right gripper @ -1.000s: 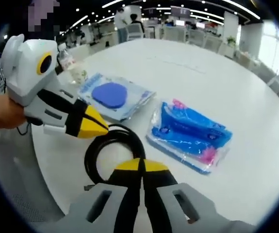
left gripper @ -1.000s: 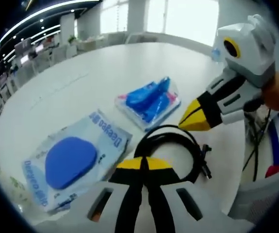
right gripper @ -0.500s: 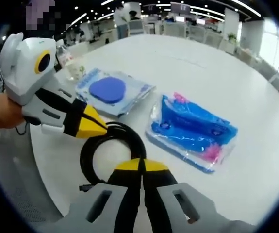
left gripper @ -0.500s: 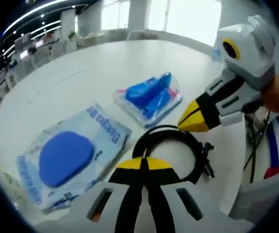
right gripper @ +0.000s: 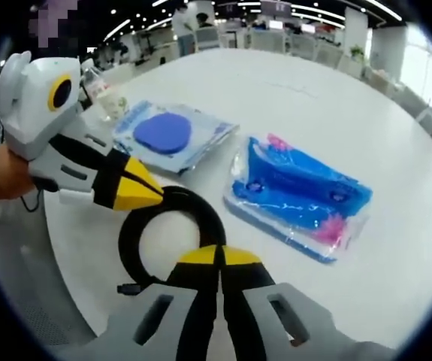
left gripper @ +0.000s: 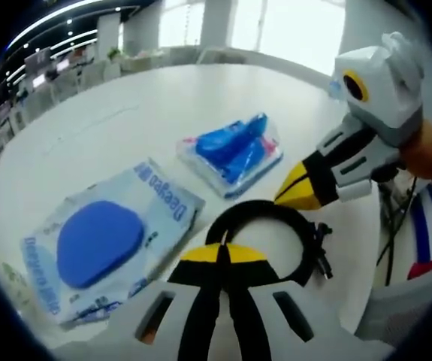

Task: Arrange the tabletop items into an orderly group along one side of the table until the central work area is clear of visible clutter.

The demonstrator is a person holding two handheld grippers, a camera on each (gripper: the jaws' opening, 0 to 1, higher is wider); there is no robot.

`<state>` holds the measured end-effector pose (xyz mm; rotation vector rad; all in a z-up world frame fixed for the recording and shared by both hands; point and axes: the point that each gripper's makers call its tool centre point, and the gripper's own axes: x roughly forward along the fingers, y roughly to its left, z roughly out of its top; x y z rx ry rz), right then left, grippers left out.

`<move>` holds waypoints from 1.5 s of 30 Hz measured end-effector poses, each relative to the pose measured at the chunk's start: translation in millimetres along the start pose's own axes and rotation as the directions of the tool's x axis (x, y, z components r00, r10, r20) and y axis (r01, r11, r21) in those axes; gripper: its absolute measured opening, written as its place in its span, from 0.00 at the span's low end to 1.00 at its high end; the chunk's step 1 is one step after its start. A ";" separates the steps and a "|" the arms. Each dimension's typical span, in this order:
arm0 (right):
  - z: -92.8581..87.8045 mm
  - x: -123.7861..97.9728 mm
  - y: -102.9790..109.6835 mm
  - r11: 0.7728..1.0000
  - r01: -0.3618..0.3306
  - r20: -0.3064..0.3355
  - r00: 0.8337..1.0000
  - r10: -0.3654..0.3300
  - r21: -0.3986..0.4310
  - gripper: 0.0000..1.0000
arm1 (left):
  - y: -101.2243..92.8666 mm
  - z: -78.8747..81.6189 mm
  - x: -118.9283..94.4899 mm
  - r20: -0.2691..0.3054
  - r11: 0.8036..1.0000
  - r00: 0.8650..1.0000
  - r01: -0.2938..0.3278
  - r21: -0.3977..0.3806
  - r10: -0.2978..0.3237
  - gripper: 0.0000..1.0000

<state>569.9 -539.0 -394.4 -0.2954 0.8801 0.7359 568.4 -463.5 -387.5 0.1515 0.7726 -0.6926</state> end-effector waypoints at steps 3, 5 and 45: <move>0.0 0.3 -0.4 1.000 0.002 0.001 1.000 -0.002 -0.001 0.01 | 0.0 0.0 0.4 0.003 1.000 1.000 -0.001 0.000 0.001 0.00; 0.0 0.1 -0.3 1.000 0.002 0.001 1.000 -0.002 0.002 0.01 | -0.5 0.3 0.4 0.006 1.000 1.000 -0.004 0.006 0.004 0.00; 22.0 -33.7 8.5 0.997 0.077 0.087 0.993 -0.074 -0.031 0.01 | -1.3 19.9 -28.0 0.089 0.999 0.996 -0.021 0.048 0.017 0.00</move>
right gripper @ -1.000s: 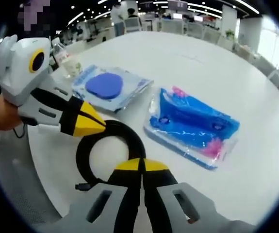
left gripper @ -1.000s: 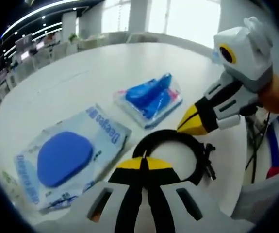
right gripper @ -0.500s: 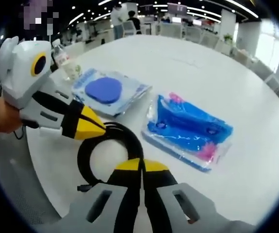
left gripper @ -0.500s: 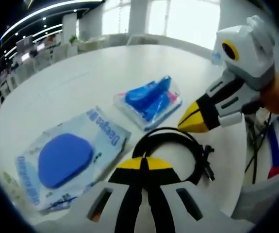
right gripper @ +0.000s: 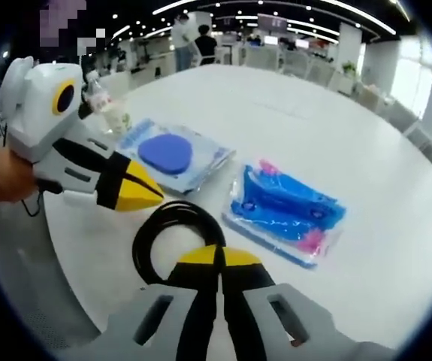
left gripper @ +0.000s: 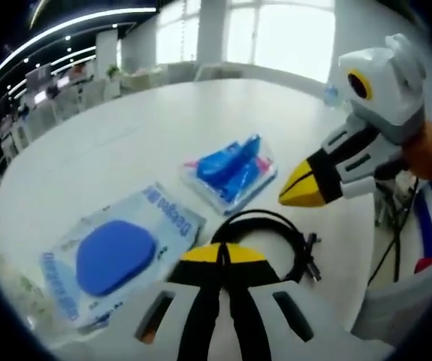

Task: Arrange the tabletop items into an orderly group along one side of the table until the central work area is clear of visible clutter.

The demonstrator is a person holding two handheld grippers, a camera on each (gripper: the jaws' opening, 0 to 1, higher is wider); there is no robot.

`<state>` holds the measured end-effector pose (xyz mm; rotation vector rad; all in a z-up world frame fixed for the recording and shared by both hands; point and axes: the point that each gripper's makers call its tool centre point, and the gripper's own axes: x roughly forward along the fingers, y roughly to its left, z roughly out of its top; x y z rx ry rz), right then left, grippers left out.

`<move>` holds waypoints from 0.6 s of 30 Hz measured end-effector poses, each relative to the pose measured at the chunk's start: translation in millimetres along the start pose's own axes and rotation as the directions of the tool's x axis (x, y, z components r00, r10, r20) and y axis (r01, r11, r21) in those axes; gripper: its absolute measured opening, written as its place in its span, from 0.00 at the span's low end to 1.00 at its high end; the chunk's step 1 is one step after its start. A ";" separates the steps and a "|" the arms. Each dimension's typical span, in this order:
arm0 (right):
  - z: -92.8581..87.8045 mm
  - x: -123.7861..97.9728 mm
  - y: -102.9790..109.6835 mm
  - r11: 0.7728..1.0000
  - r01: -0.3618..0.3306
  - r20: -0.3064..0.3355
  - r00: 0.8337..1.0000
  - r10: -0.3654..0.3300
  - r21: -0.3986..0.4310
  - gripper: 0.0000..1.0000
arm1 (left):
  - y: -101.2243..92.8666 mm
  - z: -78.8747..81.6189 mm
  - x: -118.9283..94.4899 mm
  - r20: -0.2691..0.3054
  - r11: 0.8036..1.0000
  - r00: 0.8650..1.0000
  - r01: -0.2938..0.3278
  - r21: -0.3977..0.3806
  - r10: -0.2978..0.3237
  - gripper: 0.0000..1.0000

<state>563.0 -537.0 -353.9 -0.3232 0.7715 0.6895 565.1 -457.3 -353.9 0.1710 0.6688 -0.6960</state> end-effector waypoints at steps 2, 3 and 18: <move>0.6 -3.2 3.7 1.000 0.003 0.003 1.000 -0.003 -0.016 0.01 | -0.6 -1.0 -4.1 0.004 1.000 1.000 0.002 -0.001 -0.002 0.00; 0.7 -5.6 6.4 1.000 0.001 0.006 1.000 -0.001 -0.022 0.01 | -1.4 -1.2 -7.1 0.008 1.000 1.000 0.002 -0.001 -0.002 0.00; 12.3 -40.1 30.9 0.999 0.036 0.087 0.995 -0.038 0.021 0.07 | -13.2 3.4 -58.9 0.072 0.999 0.997 0.035 0.008 -0.035 0.00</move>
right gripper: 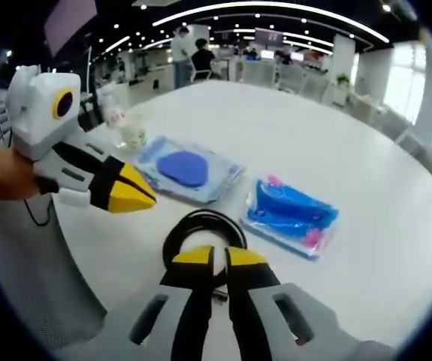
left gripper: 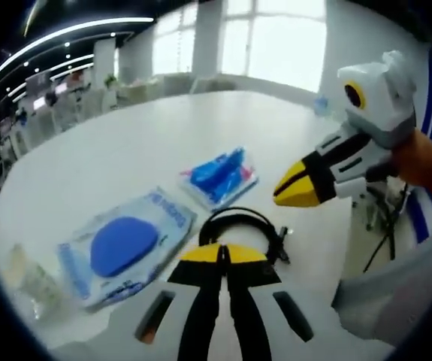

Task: Arrange the tabletop items into an orderly group along one side of the table until the central work area is clear of visible clutter.

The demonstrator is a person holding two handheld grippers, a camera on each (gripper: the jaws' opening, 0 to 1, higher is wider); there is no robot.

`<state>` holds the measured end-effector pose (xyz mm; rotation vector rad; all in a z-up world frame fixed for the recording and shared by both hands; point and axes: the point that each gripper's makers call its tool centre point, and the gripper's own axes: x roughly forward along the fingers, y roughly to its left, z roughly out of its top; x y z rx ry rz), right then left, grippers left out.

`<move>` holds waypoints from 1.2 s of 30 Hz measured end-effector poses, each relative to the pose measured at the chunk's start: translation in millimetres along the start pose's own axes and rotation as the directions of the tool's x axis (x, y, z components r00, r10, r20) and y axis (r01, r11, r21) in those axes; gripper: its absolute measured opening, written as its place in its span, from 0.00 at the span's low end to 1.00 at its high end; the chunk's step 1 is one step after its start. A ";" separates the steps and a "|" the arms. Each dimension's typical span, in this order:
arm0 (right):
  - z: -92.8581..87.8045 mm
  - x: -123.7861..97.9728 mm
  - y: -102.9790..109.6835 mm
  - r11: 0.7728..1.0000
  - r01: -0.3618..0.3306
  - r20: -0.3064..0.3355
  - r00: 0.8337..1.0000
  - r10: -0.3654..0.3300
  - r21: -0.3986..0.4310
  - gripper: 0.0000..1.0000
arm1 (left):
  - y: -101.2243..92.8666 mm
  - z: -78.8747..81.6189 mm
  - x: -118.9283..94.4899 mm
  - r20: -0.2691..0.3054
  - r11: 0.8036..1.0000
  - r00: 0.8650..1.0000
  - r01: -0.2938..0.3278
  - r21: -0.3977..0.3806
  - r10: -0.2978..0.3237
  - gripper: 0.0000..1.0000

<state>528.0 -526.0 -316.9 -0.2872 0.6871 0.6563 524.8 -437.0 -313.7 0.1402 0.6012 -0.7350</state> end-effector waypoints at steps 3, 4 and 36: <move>4.5 -8.1 8.2 1.000 0.008 0.016 1.000 -0.008 0.004 0.08 | 1.3 6.2 -20.5 0.034 1.000 0.999 0.000 -0.006 0.000 0.00; 5.6 -10.2 10.5 1.000 0.011 0.020 1.000 -0.011 0.005 0.09 | 2.0 7.5 -25.9 0.042 1.000 0.999 -0.001 -0.005 0.001 0.00; 31.2 -62.9 58.9 0.997 0.083 0.158 0.984 -0.081 -0.008 0.38 | 82.1 -39.7 -223.9 0.193 0.987 0.968 -0.163 0.010 0.158 0.35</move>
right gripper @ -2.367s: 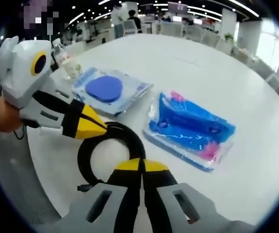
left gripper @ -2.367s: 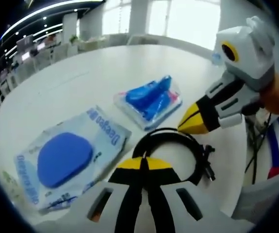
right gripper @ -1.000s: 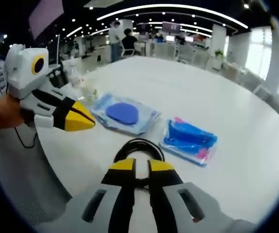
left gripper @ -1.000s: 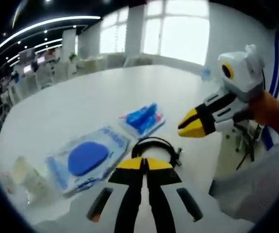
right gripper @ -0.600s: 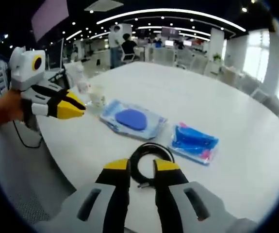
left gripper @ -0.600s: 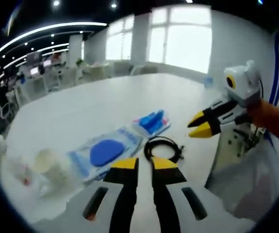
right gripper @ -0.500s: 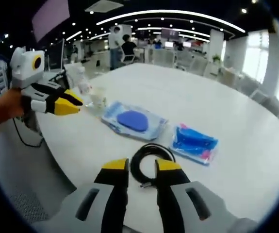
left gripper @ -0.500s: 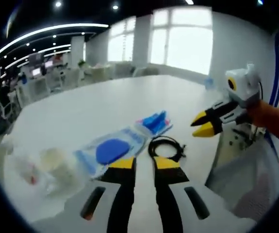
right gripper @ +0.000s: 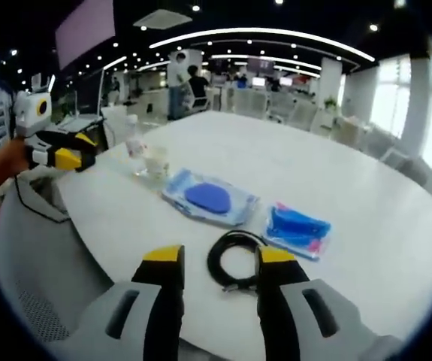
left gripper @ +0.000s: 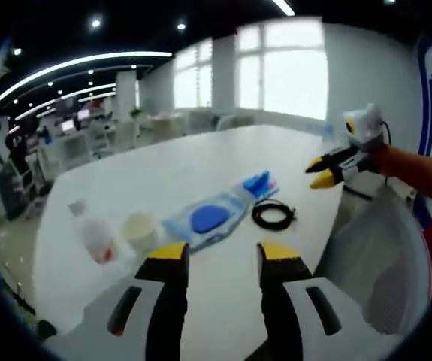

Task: Arrange the tabletop items into an orderly group along one side of the table until the central work area is clear of visible clutter.

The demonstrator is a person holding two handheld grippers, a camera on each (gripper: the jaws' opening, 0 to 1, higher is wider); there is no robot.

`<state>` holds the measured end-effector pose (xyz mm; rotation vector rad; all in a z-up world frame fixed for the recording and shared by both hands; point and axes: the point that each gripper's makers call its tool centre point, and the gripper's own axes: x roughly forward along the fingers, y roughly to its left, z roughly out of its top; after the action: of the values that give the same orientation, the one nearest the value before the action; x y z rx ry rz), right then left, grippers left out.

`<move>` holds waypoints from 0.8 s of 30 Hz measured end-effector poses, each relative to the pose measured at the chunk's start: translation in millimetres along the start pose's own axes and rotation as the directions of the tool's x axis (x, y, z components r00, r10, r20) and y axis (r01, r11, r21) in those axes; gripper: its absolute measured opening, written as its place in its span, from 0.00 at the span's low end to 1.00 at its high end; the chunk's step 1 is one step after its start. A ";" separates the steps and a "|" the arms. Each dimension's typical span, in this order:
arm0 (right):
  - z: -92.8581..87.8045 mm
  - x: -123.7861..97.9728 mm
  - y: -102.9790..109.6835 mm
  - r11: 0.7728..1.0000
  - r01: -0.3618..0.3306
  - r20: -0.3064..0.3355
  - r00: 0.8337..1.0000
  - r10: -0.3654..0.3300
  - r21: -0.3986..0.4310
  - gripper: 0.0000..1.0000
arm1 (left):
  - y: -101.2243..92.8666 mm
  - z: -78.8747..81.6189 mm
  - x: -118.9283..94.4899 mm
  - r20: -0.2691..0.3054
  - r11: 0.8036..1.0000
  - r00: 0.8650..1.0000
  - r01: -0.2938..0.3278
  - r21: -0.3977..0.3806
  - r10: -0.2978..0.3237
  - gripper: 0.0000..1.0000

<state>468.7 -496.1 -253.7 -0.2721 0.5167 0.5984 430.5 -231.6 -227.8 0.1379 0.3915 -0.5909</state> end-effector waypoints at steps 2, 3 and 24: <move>1.9 -4.7 -1.3 1.000 0.019 0.014 1.000 -0.019 -0.003 0.40 | 6.9 -4.3 -12.1 0.001 0.999 0.999 -0.044 -0.001 0.044 0.38; 2.2 -7.6 -2.4 0.999 0.033 0.021 0.999 -0.033 0.002 0.41 | 9.2 -5.6 -16.2 0.002 0.998 0.998 -0.056 0.000 0.056 0.39; -1.1 -23.5 -21.4 0.981 0.161 0.091 0.981 -0.172 0.109 0.60 | 33.6 -11.9 -53.9 0.093 0.965 0.972 -0.197 -0.175 0.216 0.48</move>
<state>464.5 -524.5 -240.0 -0.1860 0.4211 0.4191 404.7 -173.4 -216.8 -0.0137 0.3111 -0.3562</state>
